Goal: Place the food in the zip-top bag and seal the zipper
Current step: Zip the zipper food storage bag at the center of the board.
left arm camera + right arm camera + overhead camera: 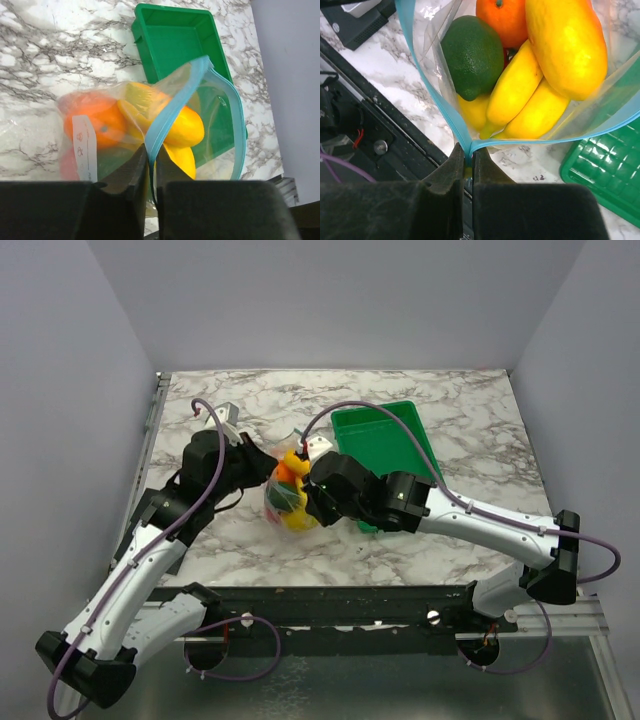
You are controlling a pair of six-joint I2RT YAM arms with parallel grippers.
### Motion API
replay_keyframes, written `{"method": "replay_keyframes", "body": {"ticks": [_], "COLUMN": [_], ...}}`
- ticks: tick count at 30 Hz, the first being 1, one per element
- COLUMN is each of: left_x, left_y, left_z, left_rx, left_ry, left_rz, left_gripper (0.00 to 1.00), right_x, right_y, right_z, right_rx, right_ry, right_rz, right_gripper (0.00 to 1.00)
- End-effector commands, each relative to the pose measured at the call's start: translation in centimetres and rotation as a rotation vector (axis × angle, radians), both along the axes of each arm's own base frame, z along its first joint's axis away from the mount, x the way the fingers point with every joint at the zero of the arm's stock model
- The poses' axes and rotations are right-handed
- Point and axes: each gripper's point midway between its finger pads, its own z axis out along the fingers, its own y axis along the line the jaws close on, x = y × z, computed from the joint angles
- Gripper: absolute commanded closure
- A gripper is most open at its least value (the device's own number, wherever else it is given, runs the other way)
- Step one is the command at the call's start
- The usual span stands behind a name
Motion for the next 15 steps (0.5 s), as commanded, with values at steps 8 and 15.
{"method": "replay_keyframes", "body": {"ticks": [8,15], "left_x": [-1.4,-2.5], "left_y": [1.2,2.0], "left_z": [4.7,5.0], "left_rx": [0.098,0.162], "left_ry": [-0.134,-0.171], "left_rz": [-0.068,-0.104], "left_gripper": [0.54,0.46], "right_x": [-2.1,-3.1], "right_y": [-2.8,-3.0], "right_z": [1.6,3.0], "right_rx": [-0.179,-0.180], "right_ry": [-0.048,-0.063], "right_rz": [0.224,0.329], "right_gripper": [0.99,0.99]}}
